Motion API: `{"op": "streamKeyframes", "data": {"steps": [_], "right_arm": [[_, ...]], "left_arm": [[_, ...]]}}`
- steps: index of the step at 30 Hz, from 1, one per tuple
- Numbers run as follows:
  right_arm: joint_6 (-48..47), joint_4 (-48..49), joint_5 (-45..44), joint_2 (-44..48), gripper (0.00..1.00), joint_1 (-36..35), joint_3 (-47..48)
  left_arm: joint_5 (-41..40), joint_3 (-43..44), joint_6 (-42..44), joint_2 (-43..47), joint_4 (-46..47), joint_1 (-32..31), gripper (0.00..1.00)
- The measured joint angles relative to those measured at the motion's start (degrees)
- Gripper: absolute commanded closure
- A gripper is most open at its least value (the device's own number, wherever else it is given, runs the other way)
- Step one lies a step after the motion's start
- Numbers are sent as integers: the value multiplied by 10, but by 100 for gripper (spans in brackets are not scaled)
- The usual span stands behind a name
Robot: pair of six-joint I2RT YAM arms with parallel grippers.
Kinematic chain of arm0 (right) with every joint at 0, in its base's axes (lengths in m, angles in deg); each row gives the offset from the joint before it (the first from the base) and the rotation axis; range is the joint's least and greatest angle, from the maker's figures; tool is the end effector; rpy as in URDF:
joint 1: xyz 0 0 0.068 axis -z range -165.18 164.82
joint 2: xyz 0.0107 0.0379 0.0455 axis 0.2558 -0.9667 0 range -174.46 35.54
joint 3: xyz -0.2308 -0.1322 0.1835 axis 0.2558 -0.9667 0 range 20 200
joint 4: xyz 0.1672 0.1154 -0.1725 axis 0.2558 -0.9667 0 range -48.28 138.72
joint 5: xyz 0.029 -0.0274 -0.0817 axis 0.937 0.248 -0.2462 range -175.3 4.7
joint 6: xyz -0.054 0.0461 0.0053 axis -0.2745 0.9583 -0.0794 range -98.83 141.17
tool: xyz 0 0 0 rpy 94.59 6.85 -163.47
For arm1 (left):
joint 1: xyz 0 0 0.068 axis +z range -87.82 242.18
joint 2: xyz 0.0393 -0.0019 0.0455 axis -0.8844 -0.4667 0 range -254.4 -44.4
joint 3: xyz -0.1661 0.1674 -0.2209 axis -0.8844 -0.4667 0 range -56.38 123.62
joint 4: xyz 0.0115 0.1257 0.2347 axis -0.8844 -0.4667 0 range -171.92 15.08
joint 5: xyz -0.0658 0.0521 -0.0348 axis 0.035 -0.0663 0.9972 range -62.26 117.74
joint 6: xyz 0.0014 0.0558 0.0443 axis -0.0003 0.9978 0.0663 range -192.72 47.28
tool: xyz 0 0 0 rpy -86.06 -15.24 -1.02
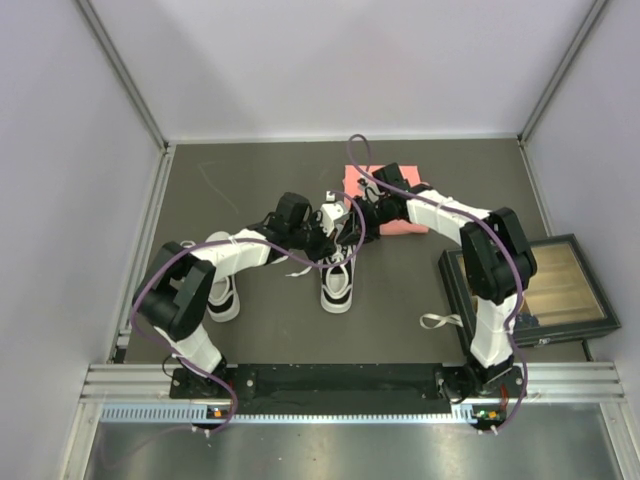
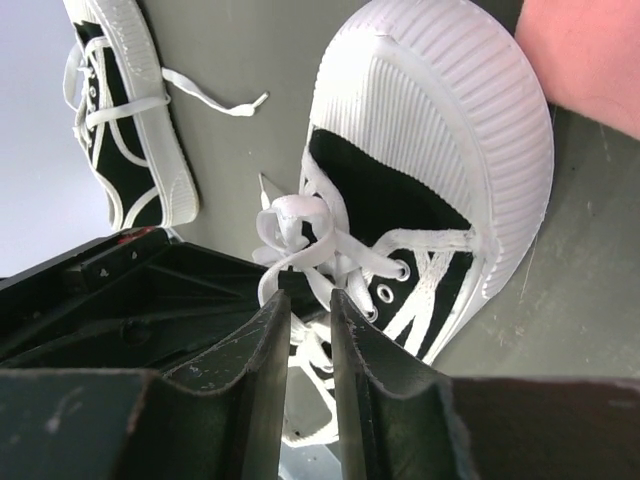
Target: Tie the shoes
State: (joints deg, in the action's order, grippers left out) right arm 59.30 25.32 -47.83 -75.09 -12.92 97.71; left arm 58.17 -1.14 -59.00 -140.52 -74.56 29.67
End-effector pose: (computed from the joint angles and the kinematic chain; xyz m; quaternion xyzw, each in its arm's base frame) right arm 0.3736 0.2368 0.2230 -0.0106 0.9111 0.4072 0.0632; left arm 0.3019 -0.2275 0.2280 0.4451 0.7629 -0.3011 0.3595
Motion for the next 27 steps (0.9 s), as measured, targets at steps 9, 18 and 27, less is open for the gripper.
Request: {"op": "streamKeyframes", "data": {"steps": [9,18,27], "right_arm": [[5,0,2,-17,75,0,1],[6,0,5,-24,80,0,1],[14,6,19,-25,100,0,1]], "left_arm": [[2,0,0,-1,-2,2,100],[2,0,-1,-1,-3,3,100],[2,0,-1,-1,-3,3,100]]}}
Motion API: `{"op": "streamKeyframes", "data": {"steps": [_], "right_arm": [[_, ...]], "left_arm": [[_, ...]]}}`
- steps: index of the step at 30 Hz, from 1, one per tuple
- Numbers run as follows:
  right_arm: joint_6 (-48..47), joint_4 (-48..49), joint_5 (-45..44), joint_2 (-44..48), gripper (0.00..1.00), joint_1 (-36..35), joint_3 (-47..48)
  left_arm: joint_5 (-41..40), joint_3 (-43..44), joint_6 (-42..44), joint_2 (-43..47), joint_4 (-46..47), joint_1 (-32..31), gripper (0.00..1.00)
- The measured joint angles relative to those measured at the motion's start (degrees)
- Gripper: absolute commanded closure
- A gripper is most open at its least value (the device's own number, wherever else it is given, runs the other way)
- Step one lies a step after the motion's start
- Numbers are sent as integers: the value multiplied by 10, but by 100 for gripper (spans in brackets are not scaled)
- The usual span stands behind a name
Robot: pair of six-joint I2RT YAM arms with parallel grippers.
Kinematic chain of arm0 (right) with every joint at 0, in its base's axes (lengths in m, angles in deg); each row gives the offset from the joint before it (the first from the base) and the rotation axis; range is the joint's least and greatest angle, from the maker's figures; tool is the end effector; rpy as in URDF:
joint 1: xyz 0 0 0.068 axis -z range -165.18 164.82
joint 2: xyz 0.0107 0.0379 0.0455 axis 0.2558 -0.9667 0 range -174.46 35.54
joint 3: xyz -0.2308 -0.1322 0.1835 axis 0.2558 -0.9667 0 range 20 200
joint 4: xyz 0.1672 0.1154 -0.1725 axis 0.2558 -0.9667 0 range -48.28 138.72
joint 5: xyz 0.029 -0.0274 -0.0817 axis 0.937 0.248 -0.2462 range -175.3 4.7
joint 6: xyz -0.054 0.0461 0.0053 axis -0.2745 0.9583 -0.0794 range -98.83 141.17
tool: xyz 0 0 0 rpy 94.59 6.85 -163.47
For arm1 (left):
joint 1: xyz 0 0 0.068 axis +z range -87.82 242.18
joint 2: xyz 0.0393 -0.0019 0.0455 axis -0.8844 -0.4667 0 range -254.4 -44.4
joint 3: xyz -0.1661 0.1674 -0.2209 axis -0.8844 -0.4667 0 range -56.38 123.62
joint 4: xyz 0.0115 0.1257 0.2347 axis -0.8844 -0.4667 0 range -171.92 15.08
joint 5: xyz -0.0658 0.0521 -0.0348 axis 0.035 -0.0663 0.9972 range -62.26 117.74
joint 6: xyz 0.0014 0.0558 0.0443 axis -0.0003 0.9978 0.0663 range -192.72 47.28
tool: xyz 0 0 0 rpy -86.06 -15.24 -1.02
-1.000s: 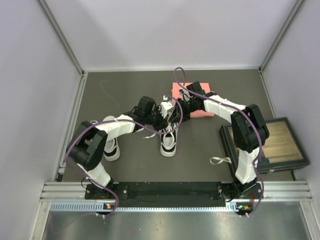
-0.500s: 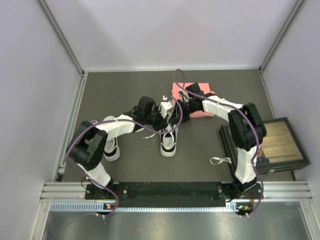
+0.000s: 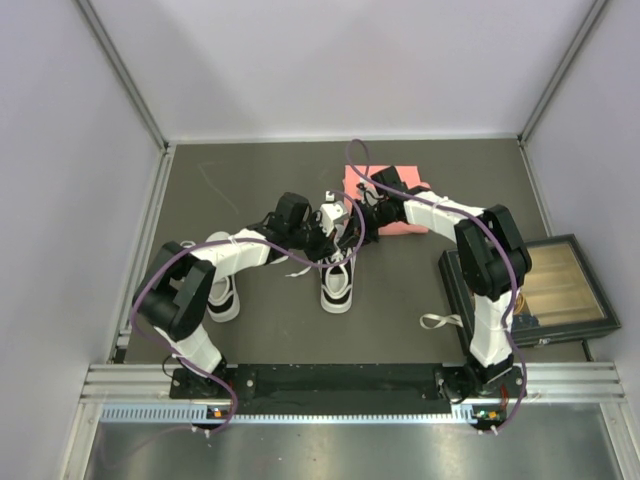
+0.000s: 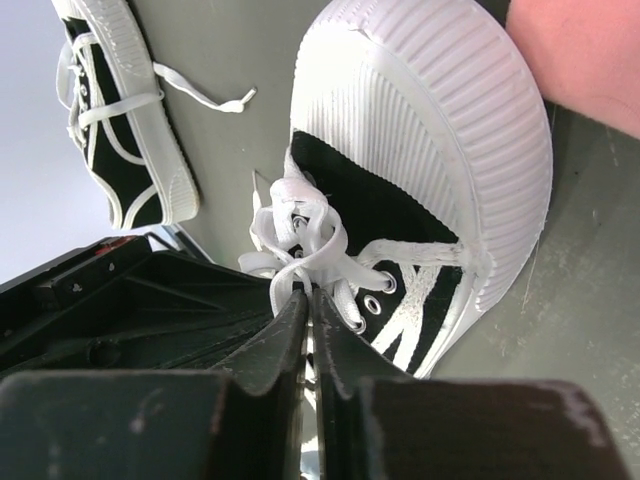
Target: Tie the shoes
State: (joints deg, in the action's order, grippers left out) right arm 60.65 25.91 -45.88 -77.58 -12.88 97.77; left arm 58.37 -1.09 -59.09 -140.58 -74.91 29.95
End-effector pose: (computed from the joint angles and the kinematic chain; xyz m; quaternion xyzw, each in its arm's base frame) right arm 0.3775 0.2402 0.2067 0.0008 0.9100 0.4130 0.0357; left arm 0.3027 -0.2261 0.2274 0.4429 0.7651 -0.3019 0.3568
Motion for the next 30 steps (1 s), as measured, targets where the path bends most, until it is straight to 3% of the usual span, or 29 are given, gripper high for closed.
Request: {"op": "streamKeyframes", "data": {"steps": [6,13,16,23,30], "right_arm": [[2,5,4,0,100,0,0],[-3,4,-11,7,100,0,-1],[-9,3,-21,17,100,0,-1],[-32,-8,-35,34,100,-3,0],[-62,-38,-46,36,100,-20,6]], "left_arm": [[0,0,0,0,0,0,100],[-3,0,0,4,0,3,64],[-2,-2,0,25,-10,13,57],[14,-11,0,113,-54,63,51],[18,9,-22,97,-69,108,49]]}}
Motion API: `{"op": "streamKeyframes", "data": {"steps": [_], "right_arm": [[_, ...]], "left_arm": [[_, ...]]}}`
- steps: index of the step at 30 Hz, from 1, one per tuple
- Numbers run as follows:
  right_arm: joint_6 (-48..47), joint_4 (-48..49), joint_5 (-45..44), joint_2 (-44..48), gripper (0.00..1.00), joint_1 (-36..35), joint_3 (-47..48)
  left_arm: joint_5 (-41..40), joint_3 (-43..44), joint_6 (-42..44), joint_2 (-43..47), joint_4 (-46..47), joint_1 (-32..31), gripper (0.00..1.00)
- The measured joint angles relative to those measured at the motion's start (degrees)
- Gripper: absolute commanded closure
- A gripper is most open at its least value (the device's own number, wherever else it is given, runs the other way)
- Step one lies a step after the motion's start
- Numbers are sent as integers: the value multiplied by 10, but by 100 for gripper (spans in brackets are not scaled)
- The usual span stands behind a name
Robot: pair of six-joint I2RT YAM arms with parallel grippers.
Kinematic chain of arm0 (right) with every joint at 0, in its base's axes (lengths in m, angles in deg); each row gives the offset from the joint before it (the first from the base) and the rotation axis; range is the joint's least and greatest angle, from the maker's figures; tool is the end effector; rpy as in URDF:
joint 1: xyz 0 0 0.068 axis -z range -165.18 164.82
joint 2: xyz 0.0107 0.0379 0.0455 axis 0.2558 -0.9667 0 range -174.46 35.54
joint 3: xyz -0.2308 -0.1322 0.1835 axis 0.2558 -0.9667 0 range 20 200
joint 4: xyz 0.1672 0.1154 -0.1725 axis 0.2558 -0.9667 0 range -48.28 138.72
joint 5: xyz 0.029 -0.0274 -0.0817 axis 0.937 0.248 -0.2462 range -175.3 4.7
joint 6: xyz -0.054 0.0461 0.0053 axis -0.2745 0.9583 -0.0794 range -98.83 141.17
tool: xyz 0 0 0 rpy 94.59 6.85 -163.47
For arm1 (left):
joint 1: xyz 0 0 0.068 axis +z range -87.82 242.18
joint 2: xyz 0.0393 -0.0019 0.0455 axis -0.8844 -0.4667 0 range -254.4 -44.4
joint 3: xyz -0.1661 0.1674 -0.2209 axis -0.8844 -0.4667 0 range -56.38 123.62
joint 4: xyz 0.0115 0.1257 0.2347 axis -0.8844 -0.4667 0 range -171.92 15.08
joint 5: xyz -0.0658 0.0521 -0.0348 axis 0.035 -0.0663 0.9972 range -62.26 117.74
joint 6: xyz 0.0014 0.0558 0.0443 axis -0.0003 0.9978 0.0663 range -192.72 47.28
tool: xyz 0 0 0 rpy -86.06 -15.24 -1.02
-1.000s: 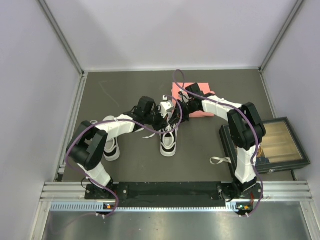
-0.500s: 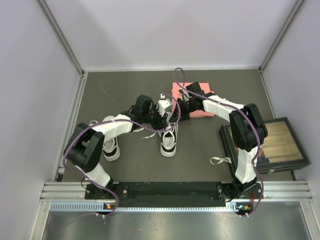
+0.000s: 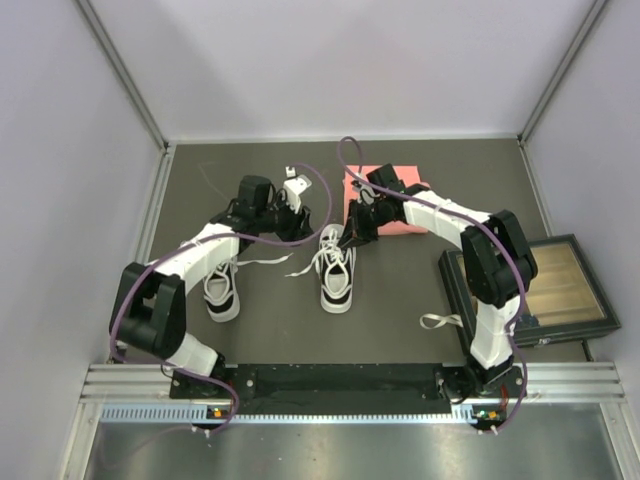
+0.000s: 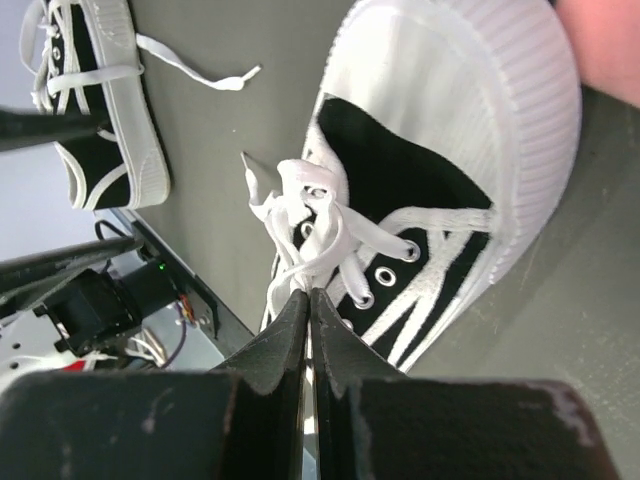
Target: Tie the shoes
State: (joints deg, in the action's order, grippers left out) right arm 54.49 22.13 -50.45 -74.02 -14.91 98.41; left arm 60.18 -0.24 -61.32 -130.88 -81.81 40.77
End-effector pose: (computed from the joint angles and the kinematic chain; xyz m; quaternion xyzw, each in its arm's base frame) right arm 0.3622 0.2454 0.2296 -0.0545 0.9187 0.3838 0.0756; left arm 0.3100 -0.1553 0.2793 0.3620 0.7901 -0.2865 0.4033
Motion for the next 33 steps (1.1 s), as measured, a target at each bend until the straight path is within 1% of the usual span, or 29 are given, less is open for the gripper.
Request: {"op": "streamKeyframes", "data": {"steps": [8,13,16,18,21,23,24,26,33], "right_arm": [[-18,-9,-6,15,100,-9,4],[-19,-9,-8,18,100,-9,5],[-18,-10,-10,18,100,-9,5],[-19,-10,-10,18,100,-9,5],[-19,-10,-12,18,100,-9,5],[-19,-11,-13,18,100,-9,5],[-19,-12,-14,18,100,-9,5],[-21,-15,-16,18,100,-9,5],[-28,-31,-28,28,100,-9,5]], "left_arm": [[58,39,-73,-60,19,4,49],[88,59,-143,-105,54,4,50],[99,60,-176,-122,72,3,54],[104,60,-190,-128,77,3,60],[114,61,-206,-133,83,3,74],[119,61,-211,-134,85,3,83],[122,61,-214,-134,85,3,92],[128,61,-216,-134,88,3,100],[131,56,-213,-128,88,6,100]]}}
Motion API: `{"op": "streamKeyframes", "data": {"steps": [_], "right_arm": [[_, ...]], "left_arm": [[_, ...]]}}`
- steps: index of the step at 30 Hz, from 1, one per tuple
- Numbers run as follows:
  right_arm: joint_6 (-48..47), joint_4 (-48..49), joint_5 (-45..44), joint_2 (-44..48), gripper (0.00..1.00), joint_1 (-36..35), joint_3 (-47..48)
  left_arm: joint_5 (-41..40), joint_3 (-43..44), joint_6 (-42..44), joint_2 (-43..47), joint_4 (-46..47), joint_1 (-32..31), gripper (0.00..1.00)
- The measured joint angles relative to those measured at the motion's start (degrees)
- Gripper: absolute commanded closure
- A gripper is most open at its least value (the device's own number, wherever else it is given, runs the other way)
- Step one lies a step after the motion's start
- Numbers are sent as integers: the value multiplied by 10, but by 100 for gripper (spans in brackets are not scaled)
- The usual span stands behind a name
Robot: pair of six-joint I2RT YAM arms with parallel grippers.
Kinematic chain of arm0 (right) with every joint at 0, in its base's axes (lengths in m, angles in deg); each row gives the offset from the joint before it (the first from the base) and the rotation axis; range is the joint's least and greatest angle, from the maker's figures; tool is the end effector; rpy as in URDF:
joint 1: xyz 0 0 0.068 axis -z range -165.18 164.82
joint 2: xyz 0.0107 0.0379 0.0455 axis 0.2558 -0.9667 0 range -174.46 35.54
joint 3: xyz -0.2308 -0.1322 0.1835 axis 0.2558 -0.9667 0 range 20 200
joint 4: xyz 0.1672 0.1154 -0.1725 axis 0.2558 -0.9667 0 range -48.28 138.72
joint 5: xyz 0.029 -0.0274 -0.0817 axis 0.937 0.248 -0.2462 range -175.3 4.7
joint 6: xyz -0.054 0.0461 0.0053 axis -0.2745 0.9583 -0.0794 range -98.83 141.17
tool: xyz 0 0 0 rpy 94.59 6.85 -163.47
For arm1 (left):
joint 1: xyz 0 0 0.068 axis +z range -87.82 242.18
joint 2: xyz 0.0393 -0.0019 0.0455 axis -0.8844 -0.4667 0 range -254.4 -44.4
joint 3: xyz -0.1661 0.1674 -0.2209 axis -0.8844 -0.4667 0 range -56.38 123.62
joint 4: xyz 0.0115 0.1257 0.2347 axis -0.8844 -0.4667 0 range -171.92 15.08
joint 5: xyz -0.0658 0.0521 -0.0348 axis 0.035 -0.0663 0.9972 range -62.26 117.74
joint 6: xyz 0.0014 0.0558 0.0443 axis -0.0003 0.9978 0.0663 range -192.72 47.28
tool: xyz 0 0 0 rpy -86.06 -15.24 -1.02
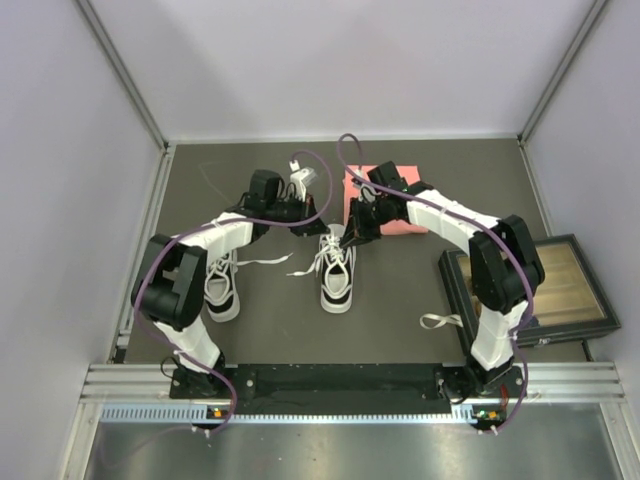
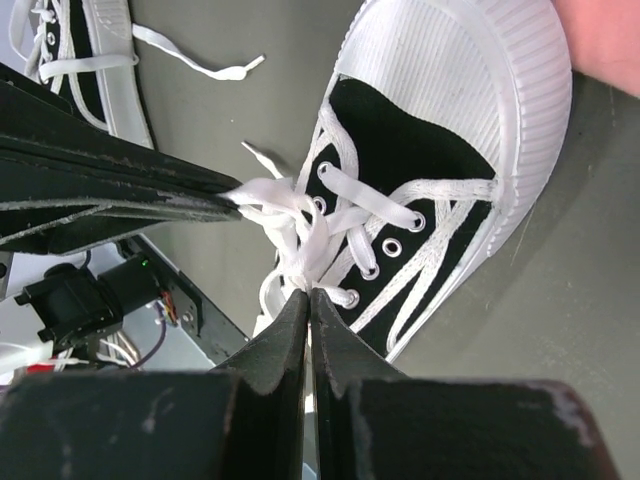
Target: Tie the shoes
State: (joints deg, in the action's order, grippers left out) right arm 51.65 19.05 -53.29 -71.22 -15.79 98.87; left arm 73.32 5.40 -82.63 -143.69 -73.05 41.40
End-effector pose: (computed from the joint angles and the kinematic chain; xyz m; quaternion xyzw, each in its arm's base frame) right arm 0.3515 0.2441 0.2474 -0.0781 0.9229 0.3645 0.0968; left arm 0.3587 -0.1808 0.2532 0.2538 0.7997 -0.4438 0.3149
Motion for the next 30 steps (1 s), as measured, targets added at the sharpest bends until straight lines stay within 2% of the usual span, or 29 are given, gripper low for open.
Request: {"op": "streamKeyframes", "data": {"steps": [16,30], "right_arm": [[-17,-27,-42,52,100,0,-29],[-35,-48,-72,82,100,6,-77]], "left_arm": [[-44,-59,29,87,-33,29,100],[-117,-86,65,110,-72,35,100]]}}
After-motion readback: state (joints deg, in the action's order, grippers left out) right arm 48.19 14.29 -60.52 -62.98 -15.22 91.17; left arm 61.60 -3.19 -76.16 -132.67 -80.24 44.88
